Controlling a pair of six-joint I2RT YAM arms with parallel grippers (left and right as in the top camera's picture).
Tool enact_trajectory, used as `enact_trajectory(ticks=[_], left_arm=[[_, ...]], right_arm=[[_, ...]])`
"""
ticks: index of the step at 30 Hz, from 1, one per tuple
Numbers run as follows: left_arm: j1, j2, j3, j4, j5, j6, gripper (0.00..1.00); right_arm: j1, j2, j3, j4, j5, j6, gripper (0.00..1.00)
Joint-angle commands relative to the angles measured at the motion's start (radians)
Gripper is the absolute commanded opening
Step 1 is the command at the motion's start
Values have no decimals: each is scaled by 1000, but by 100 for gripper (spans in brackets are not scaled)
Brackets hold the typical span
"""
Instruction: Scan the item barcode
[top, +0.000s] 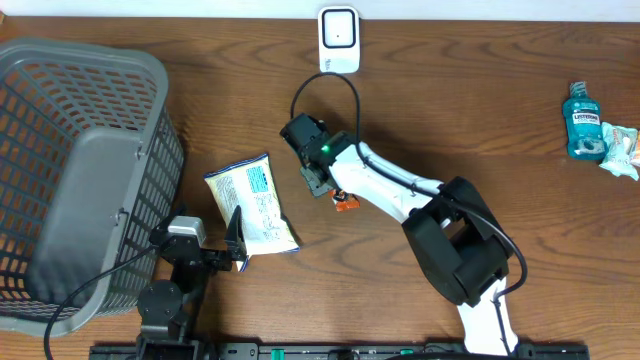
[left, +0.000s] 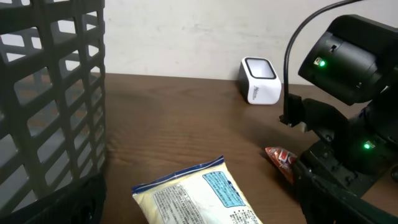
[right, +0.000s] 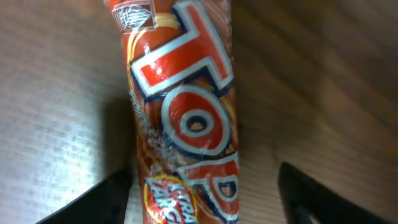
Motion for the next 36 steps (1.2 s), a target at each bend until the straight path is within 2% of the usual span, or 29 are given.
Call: enact_trajectory(ticks=[1, 8, 17, 23, 29, 33, 36], left_arm=[[5, -5, -26, -17, 2, -5, 98], [5, -5, -26, -17, 2, -5, 98], [5, -5, -26, -17, 2, -5, 98], [5, -5, -26, -17, 2, -5, 98], [5, -5, -26, -17, 2, -5, 98], [5, -5, -26, -17, 2, -5, 98], [5, -5, -26, -17, 2, -5, 98]], right_arm=[[34, -4, 8, -4, 138, -35, 77], [84, -6, 6, 1, 142, -55, 72], [72, 35, -4, 35, 129, -59, 67], [55, 103, -4, 10, -51, -161, 56], [38, 166, -4, -76, -53, -156, 31], [-3, 167, -3, -161, -90, -114, 30], [-68, 169, -3, -234, -238, -116, 31]])
